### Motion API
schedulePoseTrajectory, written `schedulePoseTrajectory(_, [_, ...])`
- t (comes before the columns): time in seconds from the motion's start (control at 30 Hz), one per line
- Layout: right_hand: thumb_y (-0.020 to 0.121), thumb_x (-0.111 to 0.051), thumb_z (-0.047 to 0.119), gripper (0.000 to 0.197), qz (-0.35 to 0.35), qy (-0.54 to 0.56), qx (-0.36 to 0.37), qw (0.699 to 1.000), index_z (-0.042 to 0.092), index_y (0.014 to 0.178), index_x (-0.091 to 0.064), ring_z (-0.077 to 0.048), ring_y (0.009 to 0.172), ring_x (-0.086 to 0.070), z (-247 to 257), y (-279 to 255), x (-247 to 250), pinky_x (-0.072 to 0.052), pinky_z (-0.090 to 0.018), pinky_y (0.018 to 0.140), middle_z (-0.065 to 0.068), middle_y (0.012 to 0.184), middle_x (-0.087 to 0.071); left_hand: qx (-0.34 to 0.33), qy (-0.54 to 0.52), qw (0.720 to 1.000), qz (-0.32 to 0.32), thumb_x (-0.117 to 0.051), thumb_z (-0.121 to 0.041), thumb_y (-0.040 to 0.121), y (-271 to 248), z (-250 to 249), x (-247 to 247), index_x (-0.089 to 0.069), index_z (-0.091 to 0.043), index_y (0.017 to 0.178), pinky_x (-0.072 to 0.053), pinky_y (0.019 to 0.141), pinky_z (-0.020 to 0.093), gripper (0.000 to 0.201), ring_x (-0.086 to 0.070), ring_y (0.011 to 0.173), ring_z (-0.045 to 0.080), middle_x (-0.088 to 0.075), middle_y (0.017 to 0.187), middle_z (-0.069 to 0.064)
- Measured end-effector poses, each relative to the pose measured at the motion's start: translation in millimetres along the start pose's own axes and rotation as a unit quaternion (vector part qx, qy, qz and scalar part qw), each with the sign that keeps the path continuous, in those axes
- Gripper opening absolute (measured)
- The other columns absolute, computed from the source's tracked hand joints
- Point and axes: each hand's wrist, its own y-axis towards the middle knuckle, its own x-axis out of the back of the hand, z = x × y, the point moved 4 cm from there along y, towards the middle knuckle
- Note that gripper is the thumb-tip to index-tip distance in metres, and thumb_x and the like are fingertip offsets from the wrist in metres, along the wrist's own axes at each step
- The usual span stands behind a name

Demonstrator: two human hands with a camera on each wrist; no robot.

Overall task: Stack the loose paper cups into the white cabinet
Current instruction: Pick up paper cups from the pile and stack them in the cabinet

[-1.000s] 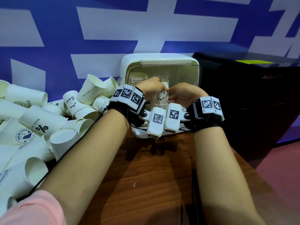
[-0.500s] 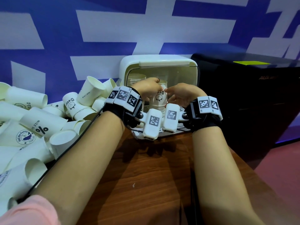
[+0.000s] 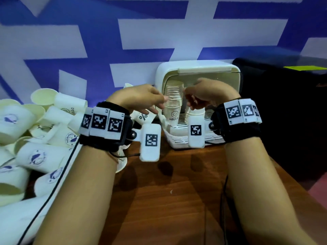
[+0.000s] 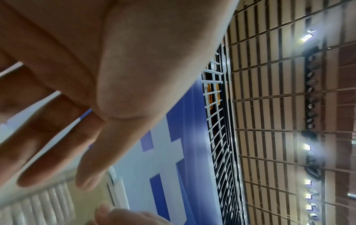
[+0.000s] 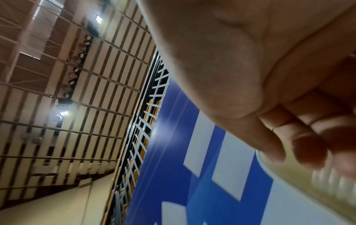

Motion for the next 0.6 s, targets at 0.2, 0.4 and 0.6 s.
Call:
schedulePoseTrajectory(0.2, [0.102, -0.046, 0.024, 0.026, 0.065, 0.012, 0.091, 0.994, 0.007, 0.087, -0.059, -0.015, 0.057, -0.06, 38, -8, -56, -0.048, -0.021, 0.053, -0.006, 0.07, -0.065, 0.082, 0.158, 0.984, -0.014, -0.052, -0.052, 0.091, -39, 47, 45, -0.062, -0.021, 0.11, -0.05, 0.096, 0.04, 0.038, -0.064, 0.101, 0.017, -0.066, 0.109, -0.003])
schedulePoseTrajectory(0.4, [0.1, -0.051, 0.024, 0.023, 0.116, -0.008, 0.128, 0.985, 0.003, 0.101, -0.06, -0.021, 0.075, -0.065, 49, -16, -97, -0.052, -0.026, 0.064, -0.011, 0.087, -0.07, 0.155, 0.169, 0.973, 0.0, -0.057, -0.052, 0.088, -57, 76, 64, -0.059, -0.015, 0.114, -0.05, 0.096, 0.037, 0.045, -0.064, 0.1, 0.016, -0.065, 0.107, -0.003])
schedulePoseTrajectory(0.6, [0.097, -0.056, 0.024, 0.028, 0.173, -0.031, 0.142, 0.974, 0.003, 0.116, -0.058, -0.018, 0.087, -0.063, 53, -23, -127, -0.054, -0.03, 0.078, -0.014, 0.107, -0.069, 0.194, 0.239, 0.949, 0.061, -0.064, -0.067, 0.074, -61, 90, 60, -0.061, -0.02, 0.113, -0.047, 0.096, 0.032, 0.061, -0.06, 0.103, 0.016, -0.064, 0.111, -0.001])
